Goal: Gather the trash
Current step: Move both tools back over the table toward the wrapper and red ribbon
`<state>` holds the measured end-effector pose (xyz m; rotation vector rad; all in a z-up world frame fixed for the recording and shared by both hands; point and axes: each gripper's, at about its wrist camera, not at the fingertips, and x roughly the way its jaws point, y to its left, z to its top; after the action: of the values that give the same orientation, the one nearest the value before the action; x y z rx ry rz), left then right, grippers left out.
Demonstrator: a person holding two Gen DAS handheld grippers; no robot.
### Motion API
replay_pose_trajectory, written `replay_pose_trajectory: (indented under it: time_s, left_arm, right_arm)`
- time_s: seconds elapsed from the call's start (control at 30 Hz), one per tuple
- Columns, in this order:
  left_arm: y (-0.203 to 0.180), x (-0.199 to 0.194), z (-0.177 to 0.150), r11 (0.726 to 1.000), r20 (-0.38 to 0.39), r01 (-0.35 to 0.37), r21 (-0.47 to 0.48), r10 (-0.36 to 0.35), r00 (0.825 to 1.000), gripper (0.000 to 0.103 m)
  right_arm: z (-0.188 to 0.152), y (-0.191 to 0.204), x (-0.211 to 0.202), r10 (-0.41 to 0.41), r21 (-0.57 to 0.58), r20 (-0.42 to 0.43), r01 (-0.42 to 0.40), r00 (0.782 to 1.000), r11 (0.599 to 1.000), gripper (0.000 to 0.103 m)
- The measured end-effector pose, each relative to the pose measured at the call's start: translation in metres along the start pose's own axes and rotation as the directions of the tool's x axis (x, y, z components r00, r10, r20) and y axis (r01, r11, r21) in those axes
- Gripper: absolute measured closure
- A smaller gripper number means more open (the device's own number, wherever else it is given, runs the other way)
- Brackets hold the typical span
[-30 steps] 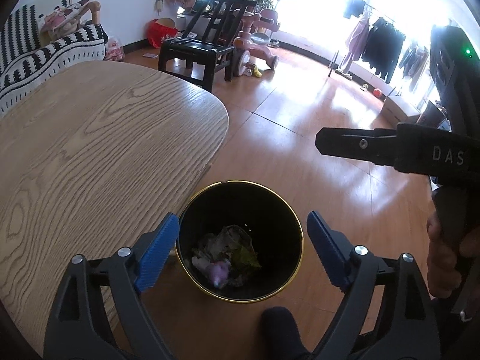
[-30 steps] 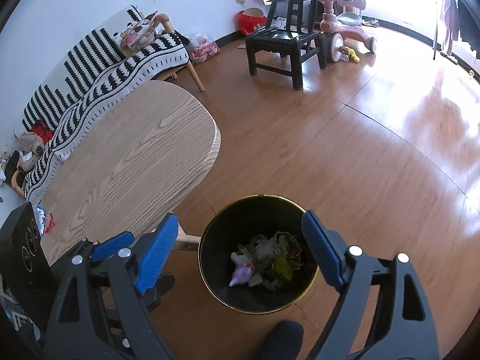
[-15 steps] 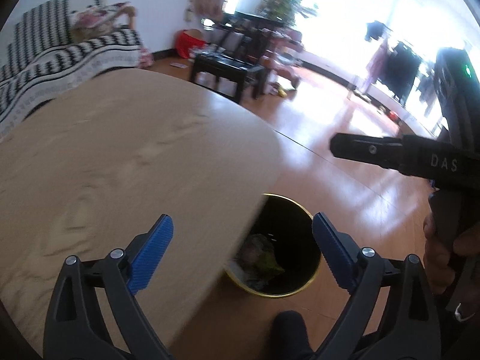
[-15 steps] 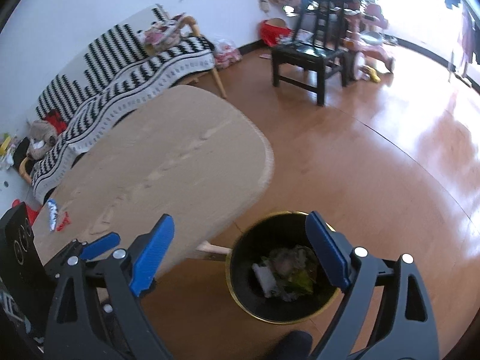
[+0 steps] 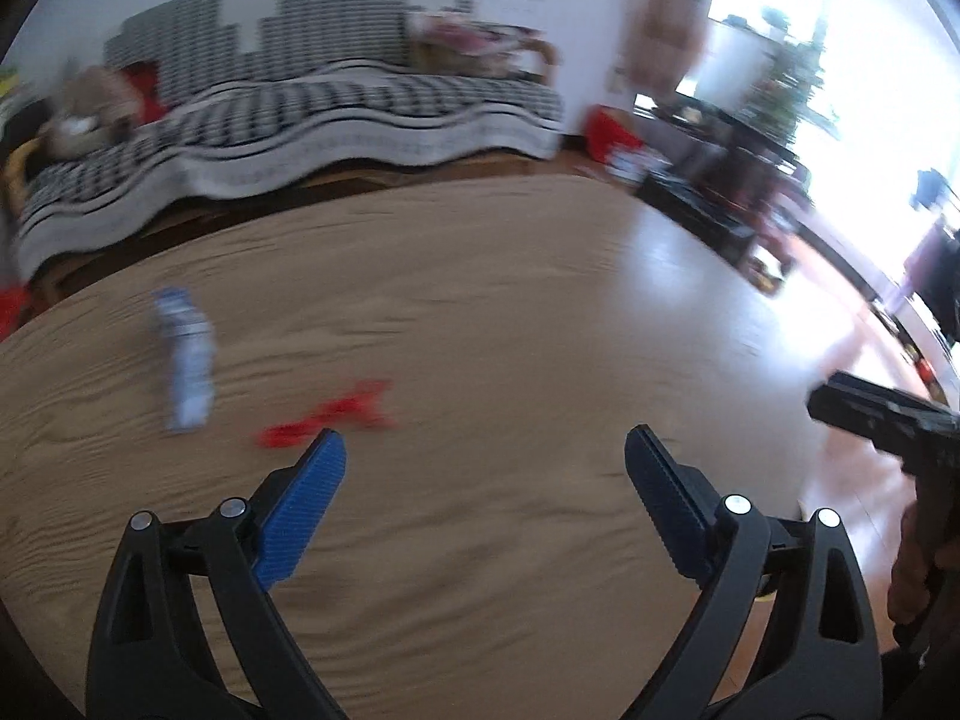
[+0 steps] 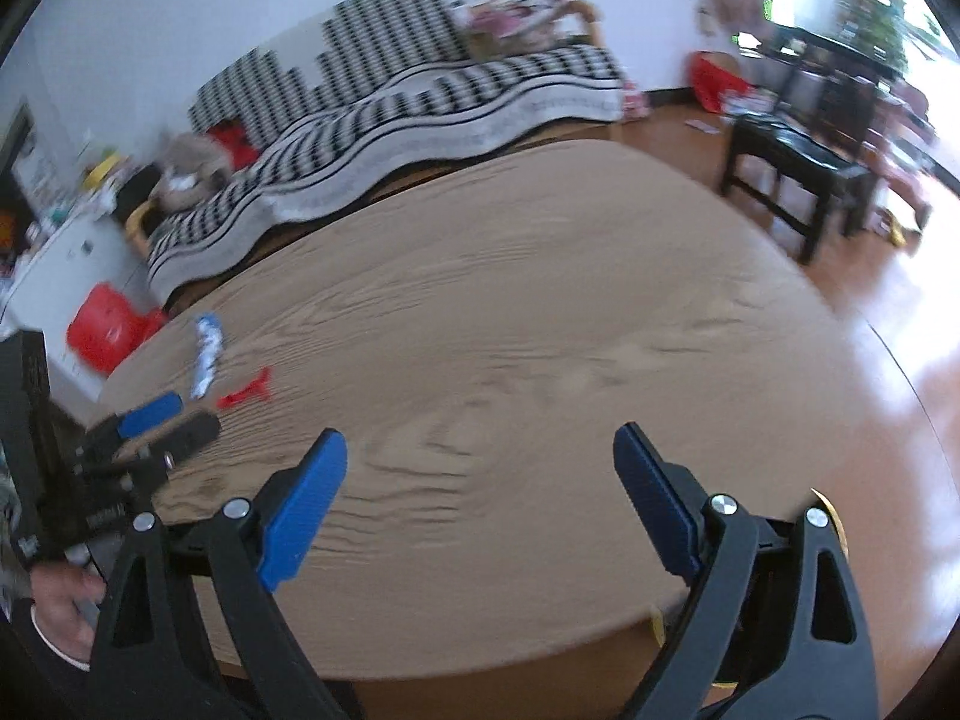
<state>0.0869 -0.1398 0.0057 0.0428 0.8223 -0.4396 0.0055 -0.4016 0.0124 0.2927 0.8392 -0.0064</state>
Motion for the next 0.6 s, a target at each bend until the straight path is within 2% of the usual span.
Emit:
replay_pose_trajectory:
  time_s: [0.13,0.27,0.4,0.6]
  left_arm:
    - [0.061,-0.001,0.004,0.992,-0.006,-0.097,-0.079,0.097,0.995,0.011]
    - [0.11,0.015,0.009,0.972,-0.04,-0.191,-0.134,0.187,0.981,0.011]
    - [0.146,0.033,0.014,0.959,-0.076,-0.208,-0.19,0.197,0.977,0.011]
    - [0.17,0.074,0.026,0.953,-0.139,-0.198,-0.229,0.169,0.976,0.011]
  right_arm:
    - [0.008,0.055,0.035,0.048,-0.113,-0.038,-0.052,0.998,0.992,0.016]
    - [0.011,0.109,0.078,0.084,-0.236,-0.094,-0.105,0.992,0.966,0.016]
    - [0.012,0.151,0.12,0.107,-0.344,-0.144,-0.151,0.984,0.927,0.016]
    - [0.014,0.193,0.177,0.113,-0.452,-0.207,-0.197,0.972,0.87,0.016]
